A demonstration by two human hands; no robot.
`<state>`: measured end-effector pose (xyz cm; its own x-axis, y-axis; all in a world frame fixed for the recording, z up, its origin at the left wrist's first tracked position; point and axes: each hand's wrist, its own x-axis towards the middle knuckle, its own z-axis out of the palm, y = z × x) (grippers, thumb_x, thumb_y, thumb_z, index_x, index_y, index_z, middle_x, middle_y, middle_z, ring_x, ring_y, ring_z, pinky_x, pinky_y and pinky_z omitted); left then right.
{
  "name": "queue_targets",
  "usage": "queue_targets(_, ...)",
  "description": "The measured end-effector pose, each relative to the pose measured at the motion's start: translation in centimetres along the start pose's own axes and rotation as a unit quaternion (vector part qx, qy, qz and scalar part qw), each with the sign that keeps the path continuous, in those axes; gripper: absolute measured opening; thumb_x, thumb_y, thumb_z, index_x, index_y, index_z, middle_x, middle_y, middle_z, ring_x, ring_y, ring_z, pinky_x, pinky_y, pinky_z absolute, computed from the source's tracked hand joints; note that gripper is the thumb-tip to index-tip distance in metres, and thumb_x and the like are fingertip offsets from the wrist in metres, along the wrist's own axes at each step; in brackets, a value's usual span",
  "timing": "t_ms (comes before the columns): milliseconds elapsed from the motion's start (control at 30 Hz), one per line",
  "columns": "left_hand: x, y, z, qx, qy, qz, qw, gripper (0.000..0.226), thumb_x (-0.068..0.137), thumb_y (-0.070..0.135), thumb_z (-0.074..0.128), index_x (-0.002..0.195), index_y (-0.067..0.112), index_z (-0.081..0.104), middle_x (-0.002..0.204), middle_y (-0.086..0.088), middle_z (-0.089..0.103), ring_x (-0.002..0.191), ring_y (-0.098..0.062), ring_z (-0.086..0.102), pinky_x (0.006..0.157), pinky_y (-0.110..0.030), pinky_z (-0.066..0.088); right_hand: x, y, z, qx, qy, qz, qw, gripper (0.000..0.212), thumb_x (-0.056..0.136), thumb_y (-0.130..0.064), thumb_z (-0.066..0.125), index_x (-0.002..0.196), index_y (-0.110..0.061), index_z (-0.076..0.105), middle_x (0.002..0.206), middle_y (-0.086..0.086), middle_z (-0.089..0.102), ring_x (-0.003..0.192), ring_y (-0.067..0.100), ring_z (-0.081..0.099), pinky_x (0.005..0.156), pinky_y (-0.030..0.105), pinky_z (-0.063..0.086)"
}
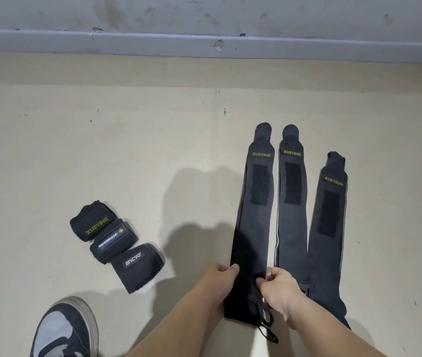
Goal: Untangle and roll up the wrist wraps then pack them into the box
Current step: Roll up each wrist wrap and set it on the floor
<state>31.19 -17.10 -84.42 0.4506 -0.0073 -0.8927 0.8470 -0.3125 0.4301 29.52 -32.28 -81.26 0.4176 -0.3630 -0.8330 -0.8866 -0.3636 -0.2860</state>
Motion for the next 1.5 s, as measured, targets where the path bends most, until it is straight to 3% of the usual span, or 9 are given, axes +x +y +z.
queue_targets(200, 0.0, -0.2, 0.6, -0.019, -0.010, 0.016, 1.000, 0.016, 0.099, 0.033, 0.070, 0.099, 0.017, 0.071, 0.097, -0.002, 0.077, 0.087, -0.015, 0.073, 0.074, -0.025, 0.058, 0.4, 0.1, -0.1, -0.081, -0.077, 0.031, 0.993, 0.021, 0.084, -0.026, 0.069, 0.075, -0.022, 0.051, 0.069, -0.001, 0.057, 0.063, 0.020, 0.052, 0.055, 0.024, 0.042)
queue_targets(400, 0.0, 0.0, 0.8, -0.003, -0.020, 0.019, 1.000, 0.030, 0.094, 0.041, 0.064, 0.114, 0.022, 0.074, 0.104, 0.000, 0.079, 0.098, -0.021, 0.075, 0.096, -0.042, 0.061, 0.2, -0.1, -0.4, -0.103, -0.151, 0.035, 0.982, 0.019, 0.093, -0.030, 0.071, 0.094, -0.017, 0.058, 0.084, 0.004, 0.063, 0.066, 0.019, 0.059, 0.055, 0.027, 0.049)
queue_targets(533, 0.0, 0.3, 0.5, -0.001, -0.037, 0.012, 0.999, 0.023, 0.102, 0.033, 0.058, 0.117, 0.021, 0.071, 0.107, -0.003, 0.077, 0.099, -0.023, 0.074, 0.093, -0.042, 0.062, 1.1, -0.4, -0.4, 0.041, -0.150, 0.096, 0.983, 0.028, 0.088, -0.017, 0.061, 0.114, -0.009, 0.063, 0.085, 0.014, 0.066, 0.055, 0.025, 0.059, 0.061, 0.035, 0.055)
queue_targets(667, -0.2, 0.8, 0.4, -0.061, -0.075, -0.032, 0.995, 0.017, 0.105, 0.027, 0.058, 0.116, 0.022, 0.070, 0.107, -0.004, 0.080, 0.099, -0.024, 0.077, 0.089, -0.040, 0.064, 1.7, -1.2, -0.4, 0.170, -0.127, 0.100, 0.972, 0.038, 0.092, -0.034, 0.066, 0.113, -0.003, 0.070, 0.096, 0.021, 0.079, 0.081, 0.041, 0.078, 0.080, 0.063, 0.063)
queue_targets(767, -0.9, 1.5, 0.4, -0.089, -0.095, -0.047, 0.990, 0.016, 0.104, 0.023, 0.061, 0.113, 0.018, 0.073, 0.102, -0.006, 0.082, 0.096, -0.026, 0.079, 0.093, -0.045, 0.063, 2.0, -2.0, -0.4, 0.204, -0.092, 0.112, 0.968, 0.045, 0.088, -0.045, 0.071, 0.110, -0.006, 0.073, 0.096, 0.021, 0.079, 0.083, 0.045, 0.078, 0.082, 0.064, 0.062)
queue_targets(900, -2.1, 3.8, -0.2, -0.101, -0.098, -0.002, 0.990, 0.018, 0.101, 0.016, 0.061, 0.110, 0.012, 0.076, 0.103, -0.011, 0.082, 0.099, -0.032, 0.078, 0.096, -0.052, 0.061, 1.8, -3.3, -0.6, 0.310, -0.156, 0.140, 0.927, 0.066, 0.089, -0.064, 0.067, 0.123, -0.008, 0.074, 0.112, 0.025, 0.077, 0.102, 0.050, 0.074, 0.095, 0.065, 0.057)
queue_targets(1133, -10.0, 10.9, -3.7, 0.030, -0.160, 0.148, 0.975, 0.024, 0.094, 0.019, 0.058, 0.113, 0.022, 0.073, 0.109, -0.004, 0.079, 0.104, -0.025, 0.076, 0.095, -0.041, 0.062, -2.7, -9.2, -6.8, 0.448, -0.183, 0.044, 0.874, 0.042, 0.103, -0.035, 0.061, 0.128, -0.002, 0.070, 0.114, 0.022, 0.077, 0.102, 0.040, 0.073, 0.090, 0.052, 0.058)
queue_targets(1300, -18.6, 15.0, -7.2, 0.144, -0.210, 0.177, 0.951, 0.010, 0.081, 0.017, 0.064, 0.091, 0.020, 0.066, 0.086, -0.004, 0.066, 0.076, -0.022, 0.060, 0.067, -0.029, 0.043, -7.0, -12.6, -11.2, 0.470, -0.164, -0.042, 0.866, 0.042, 0.104, -0.022, 0.057, 0.141, -0.003, 0.061, 0.112, 0.017, 0.075, 0.100, 0.033, 0.072, 0.091, 0.048, 0.058)
queue_targets(1500, -28.9, 17.5, -10.5, 0.241, -0.228, 0.204, 0.921, 0.036, 0.061, 0.015, 0.071, 0.095, 0.013, 0.060, 0.091, -0.010, 0.060, 0.084, -0.026, 0.054, 0.071, -0.034, 0.041, -15.7, -16.7, -14.7, 0.528, -0.181, -0.100, 0.824, 0.049, 0.102, -0.052, 0.060, 0.125, -0.011, 0.072, 0.106, 0.014, 0.078, 0.099, 0.031, 0.072, 0.093, 0.047, 0.056)
